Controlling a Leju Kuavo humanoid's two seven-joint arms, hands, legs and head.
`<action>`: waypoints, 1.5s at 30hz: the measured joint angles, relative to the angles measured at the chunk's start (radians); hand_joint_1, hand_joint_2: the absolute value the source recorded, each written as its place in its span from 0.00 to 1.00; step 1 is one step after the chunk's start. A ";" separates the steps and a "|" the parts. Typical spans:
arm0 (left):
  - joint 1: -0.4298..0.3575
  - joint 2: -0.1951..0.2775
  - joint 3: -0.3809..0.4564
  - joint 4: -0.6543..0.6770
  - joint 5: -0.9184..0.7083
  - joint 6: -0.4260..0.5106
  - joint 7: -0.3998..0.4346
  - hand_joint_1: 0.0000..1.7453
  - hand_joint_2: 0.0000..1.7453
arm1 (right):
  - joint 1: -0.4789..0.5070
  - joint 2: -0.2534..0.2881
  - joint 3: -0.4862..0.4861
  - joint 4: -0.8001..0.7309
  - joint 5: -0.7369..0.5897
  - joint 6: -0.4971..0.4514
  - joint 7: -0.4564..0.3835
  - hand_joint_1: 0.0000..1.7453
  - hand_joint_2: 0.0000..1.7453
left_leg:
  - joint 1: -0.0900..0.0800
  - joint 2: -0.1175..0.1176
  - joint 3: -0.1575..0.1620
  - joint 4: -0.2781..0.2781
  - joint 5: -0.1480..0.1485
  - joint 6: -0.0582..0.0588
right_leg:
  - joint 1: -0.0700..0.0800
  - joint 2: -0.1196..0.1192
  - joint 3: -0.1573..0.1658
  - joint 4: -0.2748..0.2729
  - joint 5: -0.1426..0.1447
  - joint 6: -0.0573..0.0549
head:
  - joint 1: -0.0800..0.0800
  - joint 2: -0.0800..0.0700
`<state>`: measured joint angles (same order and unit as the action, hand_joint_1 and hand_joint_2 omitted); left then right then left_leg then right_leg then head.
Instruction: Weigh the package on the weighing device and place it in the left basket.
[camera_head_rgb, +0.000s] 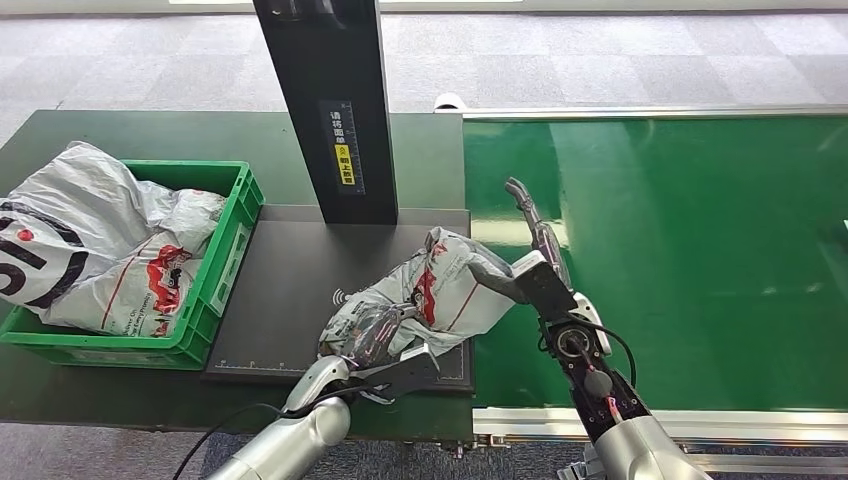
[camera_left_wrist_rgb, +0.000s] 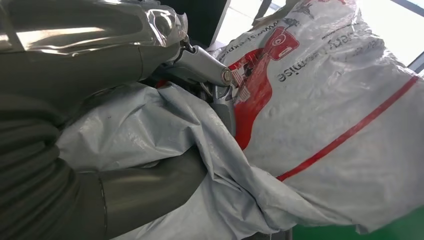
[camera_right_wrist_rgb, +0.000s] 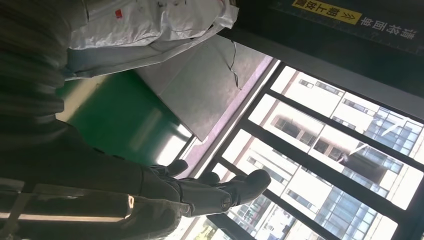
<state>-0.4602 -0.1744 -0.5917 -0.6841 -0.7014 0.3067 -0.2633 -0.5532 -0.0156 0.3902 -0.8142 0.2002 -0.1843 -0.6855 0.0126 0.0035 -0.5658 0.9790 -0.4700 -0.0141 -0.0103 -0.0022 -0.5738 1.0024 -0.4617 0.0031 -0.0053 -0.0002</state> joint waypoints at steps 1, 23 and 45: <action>-0.001 0.000 0.000 0.001 0.000 0.000 -0.002 1.00 1.00 | 0.000 0.000 0.000 0.002 0.000 0.001 -0.001 0.00 1.00 | 0.000 0.000 0.000 0.000 0.000 0.000 | 0.000 0.000 0.000 0.000 0.000 0.000 | 0.000 0.000; 0.081 0.012 0.174 -0.182 0.257 0.256 -0.321 1.00 1.00 | -0.001 -0.004 0.000 0.012 -0.019 -0.009 -0.008 0.00 1.00 | 0.000 0.001 -0.003 0.000 0.000 0.000 | 0.000 0.000 -0.003 0.000 0.000 0.000 | 0.000 0.000; 0.145 -0.001 0.940 -0.711 -0.562 0.393 -0.433 1.00 1.00 | 0.230 -0.010 0.004 -0.156 -0.005 -0.080 -0.011 0.00 1.00 | 0.001 0.001 -0.004 -0.001 0.000 0.000 | 0.001 0.000 -0.005 0.000 -0.001 0.000 | 0.000 0.000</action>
<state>-0.3149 -0.1754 0.3479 -1.3947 -1.2630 0.6996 -0.6962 -0.3236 -0.0261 0.3943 -0.9705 0.1950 -0.2647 -0.6961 0.0138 0.0050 -0.5698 0.9784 -0.4702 -0.0144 -0.0090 -0.0017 -0.5789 1.0025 -0.4624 0.0029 -0.0054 -0.0002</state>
